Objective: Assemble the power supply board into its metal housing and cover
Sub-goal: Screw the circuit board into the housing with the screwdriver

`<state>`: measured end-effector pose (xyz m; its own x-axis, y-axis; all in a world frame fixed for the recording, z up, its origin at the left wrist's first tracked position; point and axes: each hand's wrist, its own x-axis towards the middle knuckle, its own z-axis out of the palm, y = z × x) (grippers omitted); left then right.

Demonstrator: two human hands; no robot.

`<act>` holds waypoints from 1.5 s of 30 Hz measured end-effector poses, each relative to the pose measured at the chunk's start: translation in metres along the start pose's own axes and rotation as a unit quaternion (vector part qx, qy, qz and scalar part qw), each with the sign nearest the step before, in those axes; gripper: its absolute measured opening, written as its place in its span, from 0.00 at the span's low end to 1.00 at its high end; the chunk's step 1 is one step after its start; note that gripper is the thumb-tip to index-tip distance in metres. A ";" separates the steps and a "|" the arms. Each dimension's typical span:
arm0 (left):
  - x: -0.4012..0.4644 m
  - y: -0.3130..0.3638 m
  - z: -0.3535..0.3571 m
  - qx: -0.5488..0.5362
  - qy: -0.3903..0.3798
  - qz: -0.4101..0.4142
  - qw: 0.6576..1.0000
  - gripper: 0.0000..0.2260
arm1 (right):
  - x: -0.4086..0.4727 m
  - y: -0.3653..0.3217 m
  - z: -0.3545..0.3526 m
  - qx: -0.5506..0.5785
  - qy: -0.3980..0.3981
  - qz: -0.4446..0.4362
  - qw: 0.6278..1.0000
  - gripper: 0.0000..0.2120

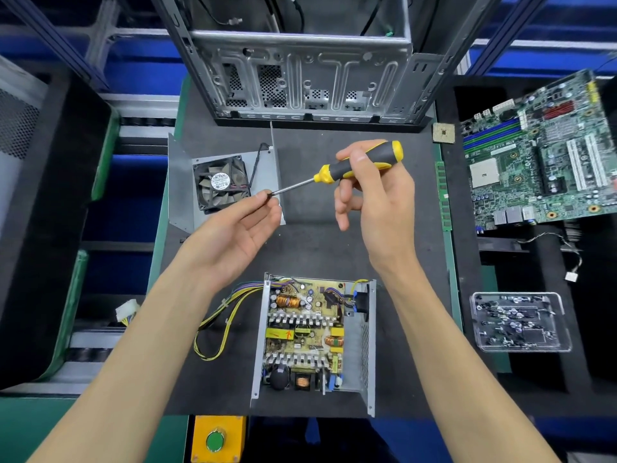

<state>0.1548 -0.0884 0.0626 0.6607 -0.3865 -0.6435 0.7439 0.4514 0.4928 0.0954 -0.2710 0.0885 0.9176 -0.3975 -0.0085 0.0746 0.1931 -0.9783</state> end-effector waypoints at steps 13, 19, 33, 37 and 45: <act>-0.009 -0.003 0.005 0.085 0.000 0.012 0.996 0.05 | -0.006 -0.007 -0.001 0.008 -0.014 -0.018 1.000 0.07; -0.020 0.002 -0.015 0.387 0.069 0.134 0.909 0.13 | -0.009 -0.008 -0.006 0.007 0.003 -0.027 1.000 0.08; -0.065 -0.021 -0.050 0.584 -0.046 0.024 0.810 0.22 | -0.023 0.024 0.003 -0.201 -0.157 -0.024 0.967 0.06; -0.070 -0.029 -0.055 0.550 -0.007 0.027 0.834 0.19 | -0.021 0.030 0.005 -0.218 -0.187 -0.012 0.958 0.09; -0.071 -0.031 -0.054 0.546 0.004 0.031 0.837 0.18 | -0.021 0.035 0.006 -0.252 -0.257 -0.009 0.933 0.07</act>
<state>0.0798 -0.0312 0.0609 0.7040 -0.3828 -0.5982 0.3588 -0.5352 0.7647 0.0809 -0.2508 0.0553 0.9936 0.1113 -0.0167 0.0184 -0.3072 -0.9515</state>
